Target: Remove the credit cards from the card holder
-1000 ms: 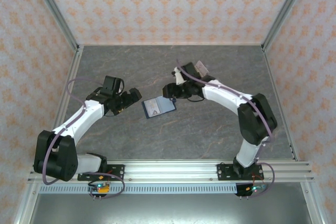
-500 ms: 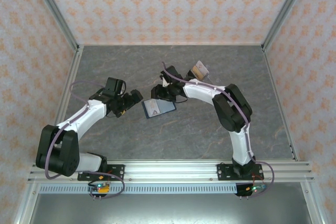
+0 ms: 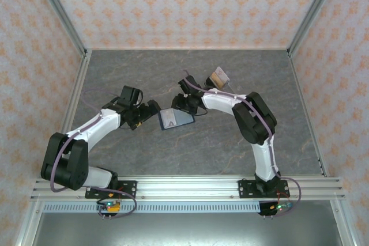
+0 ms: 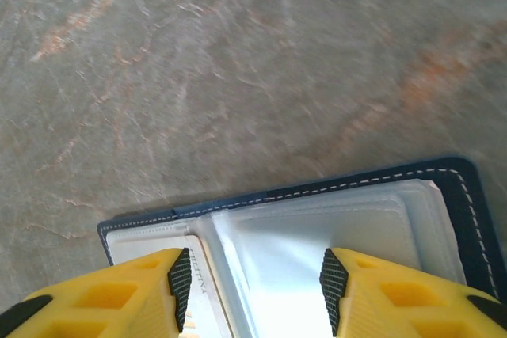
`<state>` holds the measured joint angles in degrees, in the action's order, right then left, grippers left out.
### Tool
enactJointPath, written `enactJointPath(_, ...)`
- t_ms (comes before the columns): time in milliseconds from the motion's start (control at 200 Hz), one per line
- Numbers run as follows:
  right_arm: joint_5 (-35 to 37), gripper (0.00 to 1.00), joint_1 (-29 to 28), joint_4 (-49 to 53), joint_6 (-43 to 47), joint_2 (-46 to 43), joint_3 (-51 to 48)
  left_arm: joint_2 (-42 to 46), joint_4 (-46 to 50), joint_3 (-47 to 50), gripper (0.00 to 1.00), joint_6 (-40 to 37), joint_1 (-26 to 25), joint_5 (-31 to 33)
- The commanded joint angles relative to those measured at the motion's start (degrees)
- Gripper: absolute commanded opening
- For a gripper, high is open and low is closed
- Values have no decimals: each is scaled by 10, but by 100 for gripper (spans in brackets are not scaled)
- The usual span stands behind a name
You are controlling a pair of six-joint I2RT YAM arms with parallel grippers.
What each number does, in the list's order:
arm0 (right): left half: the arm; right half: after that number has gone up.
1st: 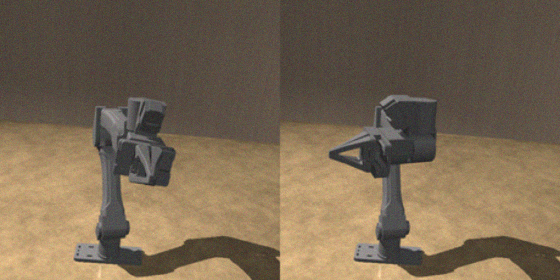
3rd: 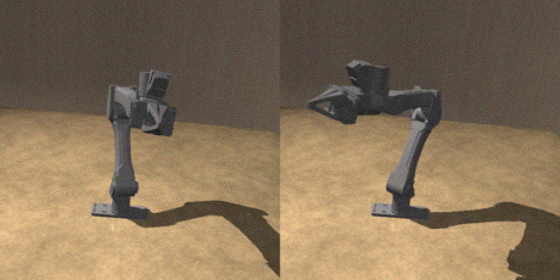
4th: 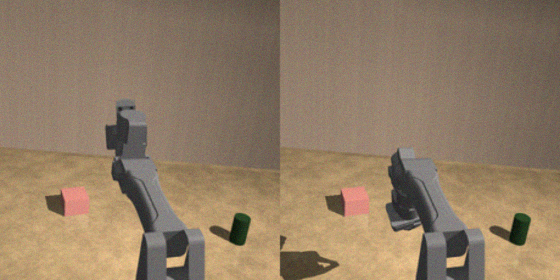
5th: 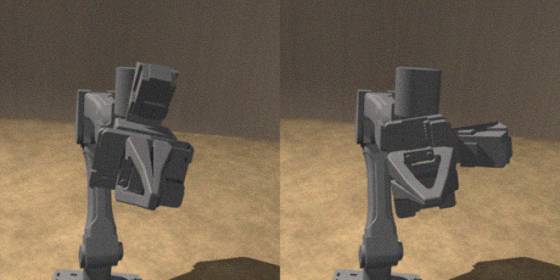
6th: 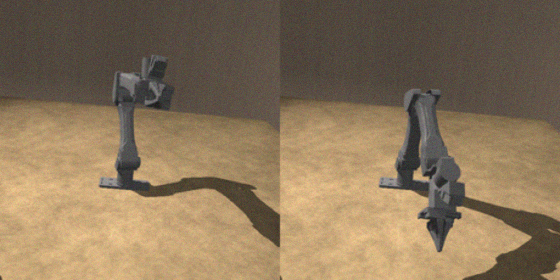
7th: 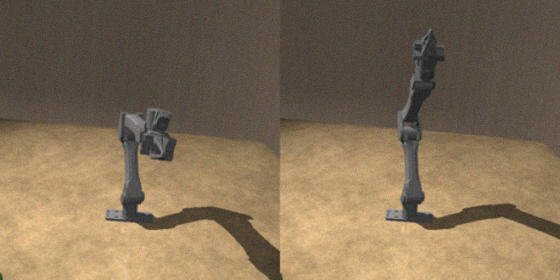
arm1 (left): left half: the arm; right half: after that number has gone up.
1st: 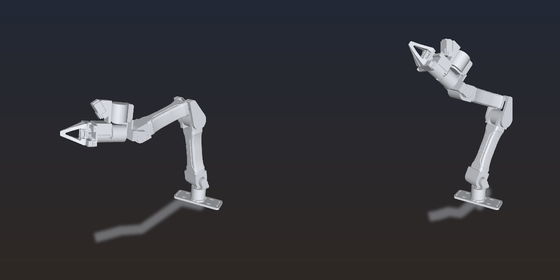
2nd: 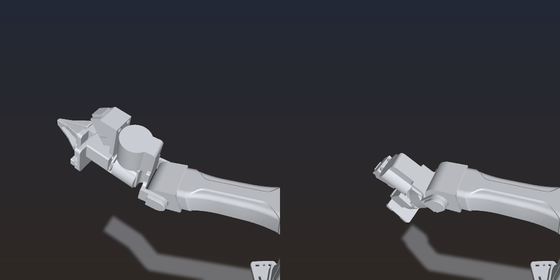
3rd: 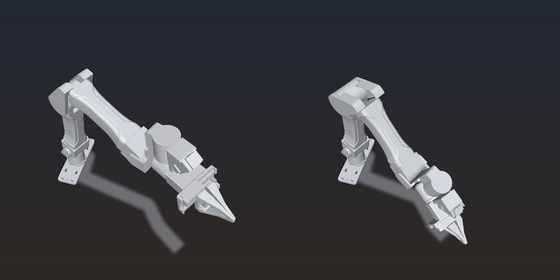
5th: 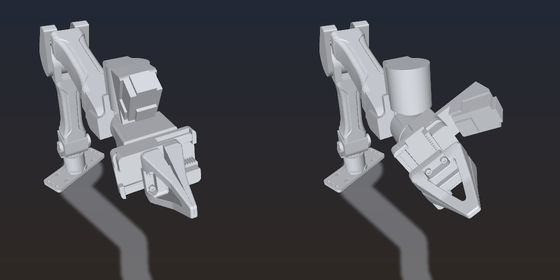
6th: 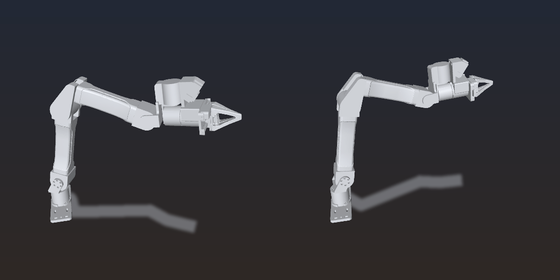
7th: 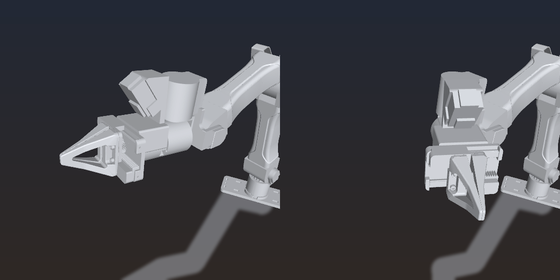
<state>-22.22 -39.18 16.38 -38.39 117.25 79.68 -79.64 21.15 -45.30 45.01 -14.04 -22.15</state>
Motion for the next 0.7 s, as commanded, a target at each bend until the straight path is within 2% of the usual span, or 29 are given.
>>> enactJointPath(0, 26, 50, 2, 31, -36, -26, -43, -17, -19, -18, 100, 3, -14, -1)
enactJointPath(150, 3, 51, 9, 13, -4, -62, -44, -44, -36, -36, 97, -3, -39, -19)
enactJointPath(355, -71, 50, 10, 1, 58, -83, -47, -79, -57, -49, 72, 10, -70, -32)
enactJointPath(525, -124, 42, 10, 6, 103, -72, -57, -102, -75, -46, 51, 25, -82, -35)
enactJointPath(696, -133, 30, 10, 20, 119, -54, -50, -128, -88, -51, 37, 33, -90, -37)
